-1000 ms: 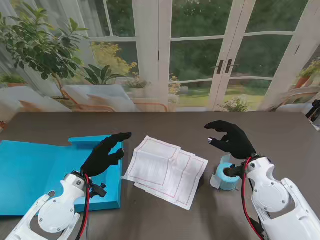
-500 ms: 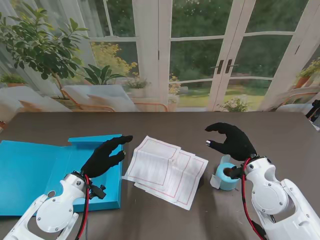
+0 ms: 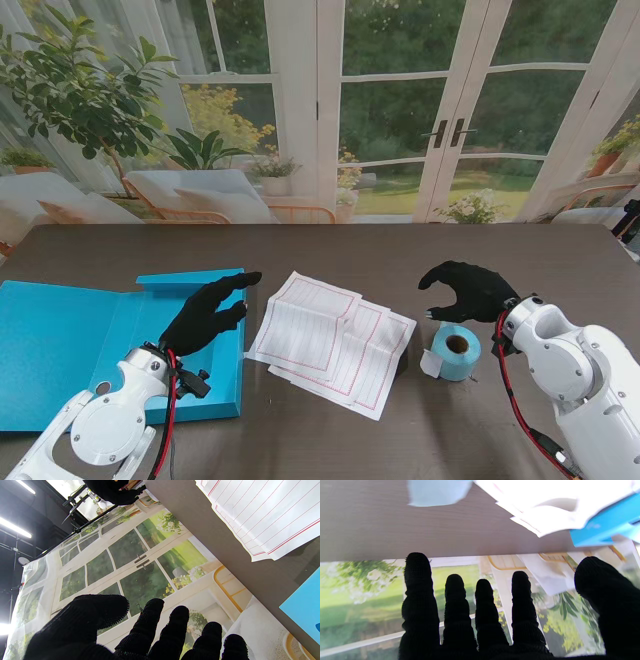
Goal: Peel a label from the label roll, stick it on the side of the file box and file the documents
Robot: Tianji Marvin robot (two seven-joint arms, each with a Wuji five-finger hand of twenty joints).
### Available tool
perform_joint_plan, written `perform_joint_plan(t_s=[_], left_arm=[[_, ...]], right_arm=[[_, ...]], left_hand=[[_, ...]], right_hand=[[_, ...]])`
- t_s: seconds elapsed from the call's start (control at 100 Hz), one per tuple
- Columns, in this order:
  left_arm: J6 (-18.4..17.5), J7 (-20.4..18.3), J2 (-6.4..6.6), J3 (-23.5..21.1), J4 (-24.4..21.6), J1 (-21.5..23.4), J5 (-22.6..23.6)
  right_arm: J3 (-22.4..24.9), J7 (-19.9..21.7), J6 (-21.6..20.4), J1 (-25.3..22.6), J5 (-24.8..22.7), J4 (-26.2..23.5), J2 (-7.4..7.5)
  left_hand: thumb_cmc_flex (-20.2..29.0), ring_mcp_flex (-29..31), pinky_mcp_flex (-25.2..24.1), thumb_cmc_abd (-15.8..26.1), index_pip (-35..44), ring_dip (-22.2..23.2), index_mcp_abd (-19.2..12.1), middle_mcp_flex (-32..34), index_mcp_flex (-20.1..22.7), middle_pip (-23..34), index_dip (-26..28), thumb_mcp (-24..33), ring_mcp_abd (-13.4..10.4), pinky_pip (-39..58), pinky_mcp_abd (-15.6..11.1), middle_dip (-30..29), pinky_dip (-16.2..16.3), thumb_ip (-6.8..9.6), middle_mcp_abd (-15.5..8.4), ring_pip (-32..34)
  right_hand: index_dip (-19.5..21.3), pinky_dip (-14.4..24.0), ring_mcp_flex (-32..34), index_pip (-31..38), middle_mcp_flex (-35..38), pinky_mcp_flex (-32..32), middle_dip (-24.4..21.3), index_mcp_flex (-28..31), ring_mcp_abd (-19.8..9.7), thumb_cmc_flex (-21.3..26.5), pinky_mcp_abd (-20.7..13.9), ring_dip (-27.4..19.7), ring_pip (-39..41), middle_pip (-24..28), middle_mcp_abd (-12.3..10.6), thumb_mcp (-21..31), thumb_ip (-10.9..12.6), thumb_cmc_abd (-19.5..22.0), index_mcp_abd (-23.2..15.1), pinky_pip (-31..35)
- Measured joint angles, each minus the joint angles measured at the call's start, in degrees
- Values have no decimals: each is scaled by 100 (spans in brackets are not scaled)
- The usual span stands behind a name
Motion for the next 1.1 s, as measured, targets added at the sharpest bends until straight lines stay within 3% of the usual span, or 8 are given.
perform_joint_plan(t_s=[0.18, 0.27, 0.37, 0.46, 0.61, 0.82, 1.1], left_arm=[[60, -32, 4, 33, 4, -19, -23], [81, -85, 8, 40, 3, -25, -30], [88, -127, 15, 46, 0, -32, -44], [102, -162, 22, 53, 0, -43, -62], [150, -188, 28, 72, 0, -54, -79], [199, -237, 35, 83, 0, -56, -81], [260, -310, 48, 91, -6, -55, -125]], right_arm=[[-27, 102, -93, 311, -310, 303, 127], [-80, 122, -200, 459, -712, 425, 170], [-187, 183, -293, 632, -885, 591, 225], [-290, 245, -367, 751, -970, 696, 268], [-451, 420, -595, 917, -1193, 826, 327], [-653, 598, -805, 1077, -1467, 964, 400], [-990, 387, -773, 1218, -1824, 1219, 448]], left_hand=[[0, 1, 0, 0, 0, 0, 0, 0, 0, 0, 0, 0, 0, 0, 0, 0, 0, 0, 2, 0], [0, 2, 0, 0, 0, 0, 0, 10, 1, 0, 0, 0, 0, 0, 0, 0, 0, 0, 4, 0], [0, 5, 0, 0, 0, 0, 0, 62, 3, 7, 0, 0, 0, 0, 0, 2, 0, 0, 9, 0], [0, 6, 0, 0, 0, 0, 0, 62, 3, 7, 0, 0, 0, 0, 0, 2, 0, 0, 9, 0], [0, 7, 0, 0, 0, 0, 0, 62, 3, 7, 0, 0, 0, 0, 0, 2, 0, 0, 36, 0], [0, 8, 0, 0, 0, 0, 1, 62, 3, 7, 0, 0, 0, 0, 0, 2, 0, 0, 47, 0], [0, 19, 0, 0, 0, 0, 58, 62, 7, 7, 0, 0, 0, 0, 0, 2, 0, 0, 49, 0]], right_hand=[[24, -60, 1, 84, -102, 0, 0, -62, -61, 0, -42, 4, 93, 172, -89, 249, -59, -360, -15, 71], [24, -152, 1, 123, -152, 0, 0, -250, -84, 0, -104, 4, 110, 156, -175, 398, -110, -585, -79, 82], [25, -220, -234, 142, -512, 0, 0, -320, -178, 0, -192, 24, 155, 329, -225, 583, -124, -740, -81, 155], [25, -328, -362, 168, -925, 0, 45, -441, -296, 47, -261, -23, 192, 522, -295, 839, -202, -1143, -159, 221], [33, -462, -351, 278, -991, 0, 72, -659, -366, 55, -331, 0, 317, 542, -390, 1094, -298, -1710, -224, 262], [33, -574, -574, 298, -1148, 0, 117, -869, -411, 55, -411, 20, 316, 607, -424, 1164, -352, -1787, -229, 288], [131, -599, -827, 504, -1426, -1, 181, -1127, -440, -36, -480, 25, 471, 606, -425, 1164, -408, -1787, -202, 292]])
